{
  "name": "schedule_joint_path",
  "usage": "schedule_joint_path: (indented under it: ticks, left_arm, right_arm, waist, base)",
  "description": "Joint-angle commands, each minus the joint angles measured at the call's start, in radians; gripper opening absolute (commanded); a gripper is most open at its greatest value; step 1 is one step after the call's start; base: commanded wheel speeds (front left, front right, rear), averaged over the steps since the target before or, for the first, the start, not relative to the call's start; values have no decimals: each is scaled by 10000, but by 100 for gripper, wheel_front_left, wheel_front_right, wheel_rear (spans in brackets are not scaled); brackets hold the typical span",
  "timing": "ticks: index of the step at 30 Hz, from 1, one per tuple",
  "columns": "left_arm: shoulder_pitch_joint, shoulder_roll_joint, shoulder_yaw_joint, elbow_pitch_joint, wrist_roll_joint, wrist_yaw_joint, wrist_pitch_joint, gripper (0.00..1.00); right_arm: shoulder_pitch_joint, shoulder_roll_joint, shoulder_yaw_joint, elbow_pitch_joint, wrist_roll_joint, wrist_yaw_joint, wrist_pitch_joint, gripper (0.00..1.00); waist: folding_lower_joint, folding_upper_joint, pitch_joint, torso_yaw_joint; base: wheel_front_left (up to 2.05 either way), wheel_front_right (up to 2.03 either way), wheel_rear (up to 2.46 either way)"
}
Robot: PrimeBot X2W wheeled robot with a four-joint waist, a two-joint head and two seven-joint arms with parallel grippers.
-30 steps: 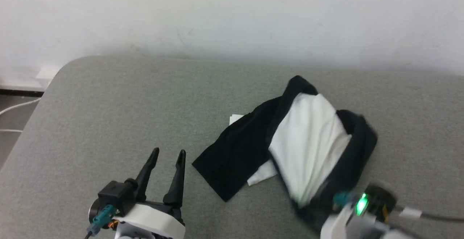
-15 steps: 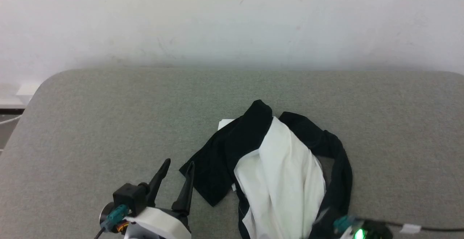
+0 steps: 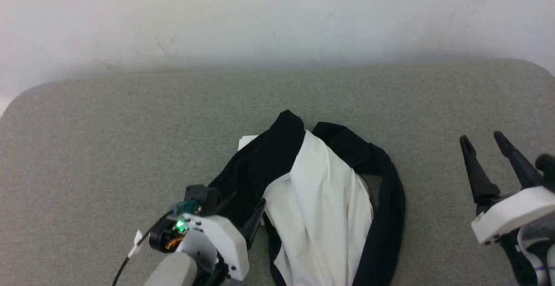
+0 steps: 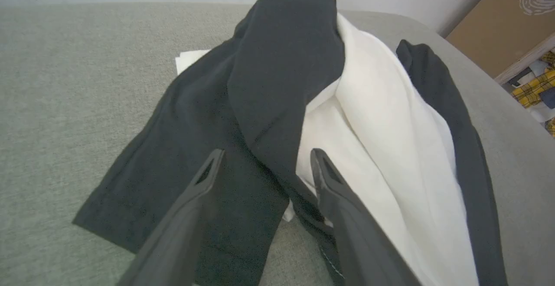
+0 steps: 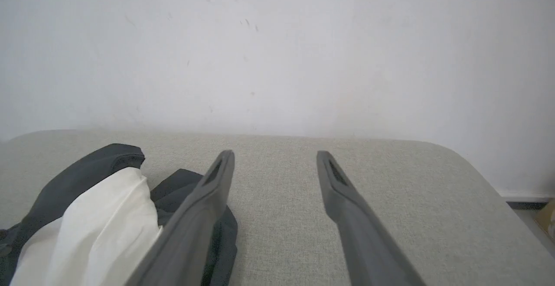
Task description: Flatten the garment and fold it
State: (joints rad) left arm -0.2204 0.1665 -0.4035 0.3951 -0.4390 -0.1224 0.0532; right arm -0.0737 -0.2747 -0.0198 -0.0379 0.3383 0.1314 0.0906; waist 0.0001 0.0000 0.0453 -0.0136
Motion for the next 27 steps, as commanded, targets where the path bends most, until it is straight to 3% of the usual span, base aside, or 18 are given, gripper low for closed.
schedule_joint_path:
  ticks: [1, 7, 10, 11, 12, 13, 17, 27]
  left_arm:
    - [-324, 35, -47, 130, -44, -38, 261, 100]
    - [-1285, -26, -80, 929, 139, 373, 913, 100]
    - [-1548, -143, -254, 1345, 103, 283, 1032, 100]
    - [-1583, -170, -372, 1501, 54, 214, 1157, 94]
    - [-1629, -169, -507, 1589, 51, 151, 1193, 39]
    - [-1669, -177, -540, 1627, 2, 115, 1111, 0]
    - [-1760, -58, -279, 1496, -93, 156, 196, 0]
    - [-783, 712, 1190, -737, -247, 1406, -1868, 0]
  right_arm:
    - [231, 431, -204, 4, -179, -7, -141, 100]
    - [673, 1645, -699, 94, -882, -7, -507, 100]
    - [695, 1892, -698, 234, -922, -7, -608, 100]
    - [687, 1937, -666, 291, -958, -7, -635, 100]
    - [678, 1967, -619, 352, -1014, -7, -657, 100]
    - [666, 1992, -585, 411, -1059, -7, -672, 100]
    - [665, 2069, -630, 620, -1141, -7, -712, 100]
    - [970, 2124, -704, 939, -1278, -7, -395, 100]
  waist:
    - [-1, 0, 393, -297]
    - [-1, 0, 954, -567]
    - [-1, 0, 1130, -598]
    - [-1, 0, 1161, -590]
    - [-1, 0, 1183, -571]
    - [-1, 0, 1195, -547]
    - [-1, 0, 1045, -254]
    - [-1, 0, 143, 957]
  base:
    - [0, 0, 0]
    - [0, 0, 0]
    - [0, 0, 0]
    - [0, 0, 0]
    - [0, 0, 0]
    - [0, 0, 0]
    - [0, 0, 0]
    - [0, 0, 0]
